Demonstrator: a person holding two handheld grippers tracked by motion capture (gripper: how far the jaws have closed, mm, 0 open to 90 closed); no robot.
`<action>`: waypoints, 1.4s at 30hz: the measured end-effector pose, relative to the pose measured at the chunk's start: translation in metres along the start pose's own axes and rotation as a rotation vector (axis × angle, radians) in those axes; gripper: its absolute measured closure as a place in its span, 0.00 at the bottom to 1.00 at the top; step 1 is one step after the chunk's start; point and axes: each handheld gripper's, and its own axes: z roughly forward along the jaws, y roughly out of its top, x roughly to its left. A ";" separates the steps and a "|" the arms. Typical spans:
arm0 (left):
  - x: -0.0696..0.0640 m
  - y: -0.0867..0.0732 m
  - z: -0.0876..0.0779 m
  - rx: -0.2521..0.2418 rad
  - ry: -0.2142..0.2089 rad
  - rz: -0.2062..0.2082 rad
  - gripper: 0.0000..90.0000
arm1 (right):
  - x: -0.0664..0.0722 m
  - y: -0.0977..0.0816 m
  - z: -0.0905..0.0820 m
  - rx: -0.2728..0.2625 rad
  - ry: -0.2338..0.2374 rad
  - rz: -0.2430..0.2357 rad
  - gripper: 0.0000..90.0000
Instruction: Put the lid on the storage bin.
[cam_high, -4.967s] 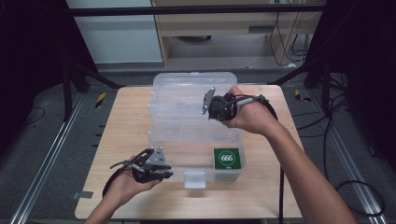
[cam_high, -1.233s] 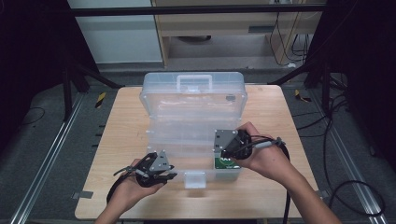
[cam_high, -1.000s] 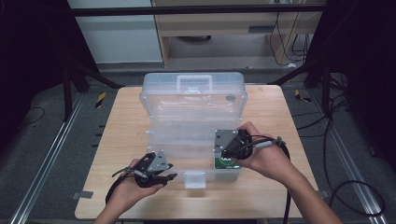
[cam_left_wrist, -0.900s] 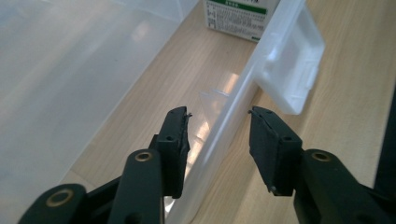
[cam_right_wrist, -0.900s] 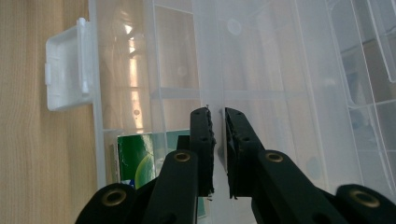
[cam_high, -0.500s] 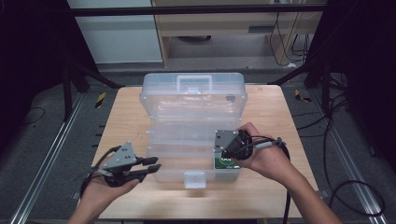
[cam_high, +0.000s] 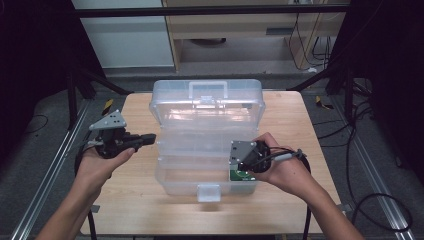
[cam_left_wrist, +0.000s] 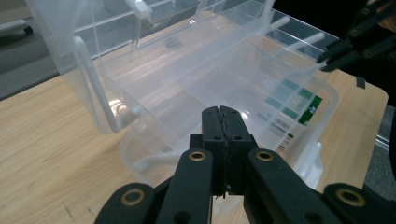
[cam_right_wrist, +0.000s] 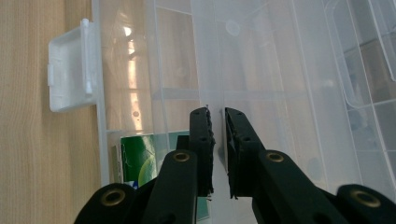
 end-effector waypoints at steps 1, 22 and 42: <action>0.004 0.003 0.003 0.010 0.019 -0.001 1.00 | 0.000 0.000 0.000 -0.001 0.000 0.000 0.91; 0.028 0.009 0.010 -0.025 0.012 -0.125 1.00 | 0.005 -0.002 0.000 -0.003 -0.001 -0.005 0.91; 0.020 0.006 0.010 -0.023 0.008 -0.132 1.00 | 0.011 -0.003 0.000 0.018 0.025 -0.009 0.93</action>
